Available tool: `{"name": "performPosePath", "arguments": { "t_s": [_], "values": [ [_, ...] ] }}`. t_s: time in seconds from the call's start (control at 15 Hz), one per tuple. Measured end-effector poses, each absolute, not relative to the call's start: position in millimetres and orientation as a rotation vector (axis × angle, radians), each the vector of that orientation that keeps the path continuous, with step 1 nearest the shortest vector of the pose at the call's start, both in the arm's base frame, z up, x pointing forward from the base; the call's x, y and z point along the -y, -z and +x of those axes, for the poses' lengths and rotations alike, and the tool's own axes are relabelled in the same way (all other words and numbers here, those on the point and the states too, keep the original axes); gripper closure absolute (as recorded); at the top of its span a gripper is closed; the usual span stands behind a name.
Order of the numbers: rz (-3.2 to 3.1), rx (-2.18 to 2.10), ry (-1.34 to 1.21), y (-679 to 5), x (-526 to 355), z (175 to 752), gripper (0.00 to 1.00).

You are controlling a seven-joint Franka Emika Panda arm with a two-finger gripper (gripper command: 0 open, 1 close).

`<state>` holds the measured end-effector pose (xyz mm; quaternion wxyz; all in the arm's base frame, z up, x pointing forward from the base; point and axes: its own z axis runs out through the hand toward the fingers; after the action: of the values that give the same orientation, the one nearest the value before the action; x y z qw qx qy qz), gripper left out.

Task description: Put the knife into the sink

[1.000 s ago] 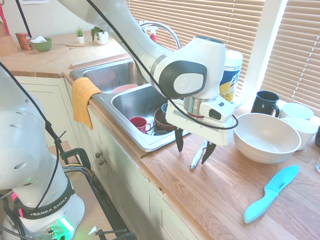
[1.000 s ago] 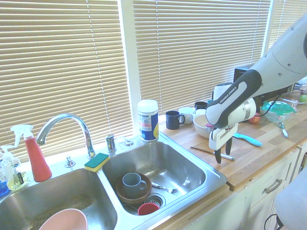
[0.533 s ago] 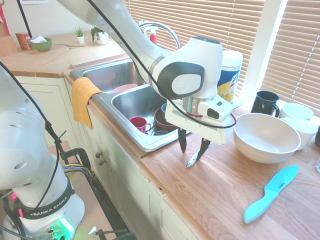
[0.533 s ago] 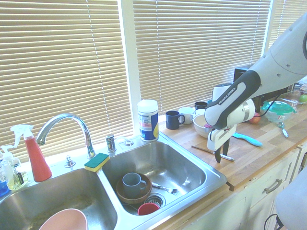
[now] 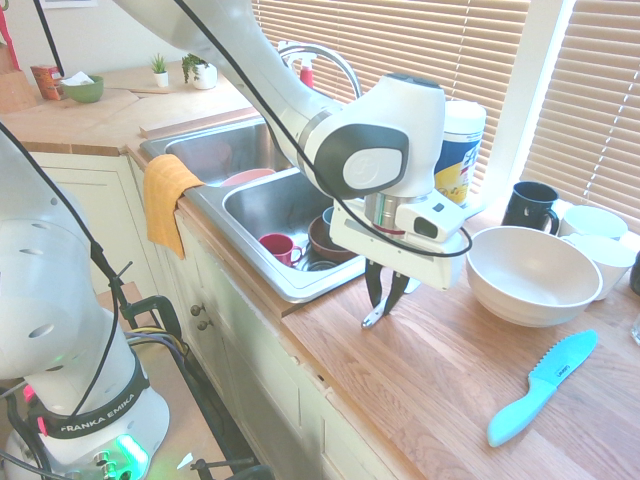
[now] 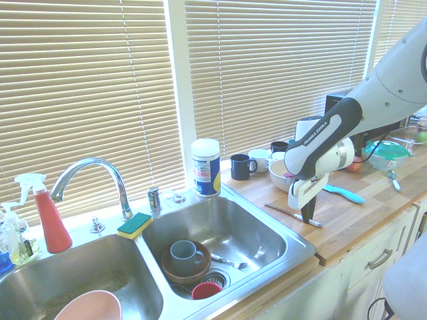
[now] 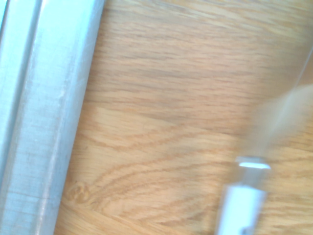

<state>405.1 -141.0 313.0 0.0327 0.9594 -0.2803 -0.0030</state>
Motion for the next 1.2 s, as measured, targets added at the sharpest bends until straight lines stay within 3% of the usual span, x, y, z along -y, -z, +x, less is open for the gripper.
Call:
{"name": "performPosePath", "arguments": {
  "t_s": [0.47, 0.8, 1.2],
  "values": [
    [2.958, 0.889, -0.003, -316.6, 142.0, 406.0, 1.00],
    [2.975, 0.955, -0.046, -354.3, 142.2, 416.0, 1.00],
    [2.918, 1.087, -0.105, -388.5, 75.1, 445.3, 1.00]
  ]
}}
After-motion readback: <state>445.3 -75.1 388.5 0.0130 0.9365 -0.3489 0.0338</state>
